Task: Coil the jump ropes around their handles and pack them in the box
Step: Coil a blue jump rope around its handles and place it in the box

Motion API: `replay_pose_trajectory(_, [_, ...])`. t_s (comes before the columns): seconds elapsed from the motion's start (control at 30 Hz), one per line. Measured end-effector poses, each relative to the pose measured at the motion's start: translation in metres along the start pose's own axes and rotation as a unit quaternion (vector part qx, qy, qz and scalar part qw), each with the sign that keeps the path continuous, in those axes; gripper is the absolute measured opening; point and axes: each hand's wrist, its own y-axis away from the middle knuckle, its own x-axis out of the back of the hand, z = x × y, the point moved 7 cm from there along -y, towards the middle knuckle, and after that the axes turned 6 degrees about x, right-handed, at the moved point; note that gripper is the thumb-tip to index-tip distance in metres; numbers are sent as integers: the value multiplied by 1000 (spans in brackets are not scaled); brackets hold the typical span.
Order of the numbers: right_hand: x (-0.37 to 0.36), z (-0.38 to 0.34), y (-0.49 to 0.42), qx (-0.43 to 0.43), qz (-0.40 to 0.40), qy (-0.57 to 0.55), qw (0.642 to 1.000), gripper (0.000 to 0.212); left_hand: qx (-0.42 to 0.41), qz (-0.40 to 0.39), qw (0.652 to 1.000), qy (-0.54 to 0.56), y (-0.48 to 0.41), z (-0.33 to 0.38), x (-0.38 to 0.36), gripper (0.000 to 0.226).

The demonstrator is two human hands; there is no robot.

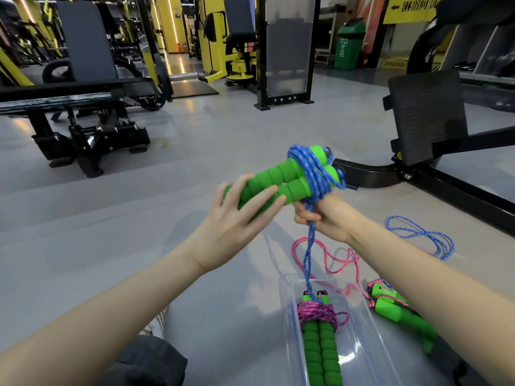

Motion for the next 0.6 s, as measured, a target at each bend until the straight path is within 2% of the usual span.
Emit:
replay_pose_trajectory(0.07, [-8, 4, -3, -10, -29, 97, 995, 29, 36, -20, 999, -35, 3, -18, -3, 43])
replay_pose_trajectory(0.17, [-23, -7, 2, -32, -73, 154, 985, 25, 45, -56, 996, -58, 14, -37, -14, 47])
replay_pose_trajectory(0.27, [-27, -13, 4, -72, -128, 227, 963, 24, 19, -83, 993, -82, 22, -41, -17, 46])
replay_pose_trajectory(0.37, [-25, -25, 8, -81, -164, 335, 924, 26, -35, -106, 988, -108, 26, -34, -18, 43])
replay_pose_trajectory(0.47, [-18, -45, 8, -32, -137, 445, 884, 34, -94, -139, 981, -95, 37, -26, -19, 45])
replay_pose_trajectory(0.53, [-17, -61, 6, 40, -110, 528, 841, 42, -125, -136, 980, -75, 42, -16, -19, 44])
replay_pose_trajectory(0.6, [-18, -71, 6, 111, -94, 557, 818, 50, -151, -116, 981, -48, 43, -4, -19, 40])
